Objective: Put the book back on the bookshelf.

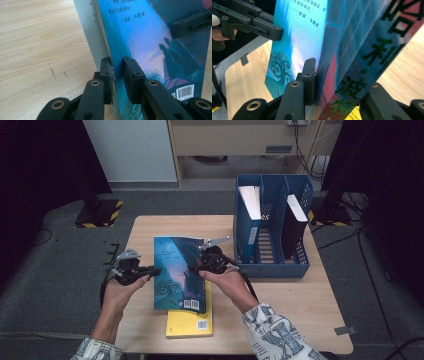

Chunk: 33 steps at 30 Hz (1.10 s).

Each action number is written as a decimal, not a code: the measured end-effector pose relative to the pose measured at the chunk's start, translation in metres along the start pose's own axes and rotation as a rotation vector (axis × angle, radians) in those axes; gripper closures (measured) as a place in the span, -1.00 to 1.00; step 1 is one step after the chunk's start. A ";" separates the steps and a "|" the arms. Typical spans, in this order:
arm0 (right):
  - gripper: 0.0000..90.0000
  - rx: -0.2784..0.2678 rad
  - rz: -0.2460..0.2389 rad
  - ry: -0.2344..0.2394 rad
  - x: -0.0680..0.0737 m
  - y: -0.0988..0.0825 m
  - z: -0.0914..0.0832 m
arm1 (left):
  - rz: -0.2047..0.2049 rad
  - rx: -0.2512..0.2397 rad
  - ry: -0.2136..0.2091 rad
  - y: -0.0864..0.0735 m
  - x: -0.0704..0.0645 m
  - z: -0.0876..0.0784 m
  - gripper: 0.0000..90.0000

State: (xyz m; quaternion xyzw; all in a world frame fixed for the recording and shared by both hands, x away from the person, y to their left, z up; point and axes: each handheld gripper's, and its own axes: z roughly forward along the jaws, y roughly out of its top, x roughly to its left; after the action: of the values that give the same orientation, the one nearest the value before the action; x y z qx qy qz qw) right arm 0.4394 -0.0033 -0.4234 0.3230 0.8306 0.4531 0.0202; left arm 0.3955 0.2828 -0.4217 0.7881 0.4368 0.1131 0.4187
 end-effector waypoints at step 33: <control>0.61 -0.084 -0.091 -0.094 -0.005 0.031 -0.006 | 0.044 -0.033 0.043 0.028 0.010 0.009 0.74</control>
State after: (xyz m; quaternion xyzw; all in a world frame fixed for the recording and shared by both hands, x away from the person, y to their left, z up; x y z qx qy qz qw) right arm 0.4573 0.0013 -0.3971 0.3047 0.8229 0.4704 0.0935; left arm 0.4227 0.2784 -0.4083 0.7879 0.4263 0.1466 0.4195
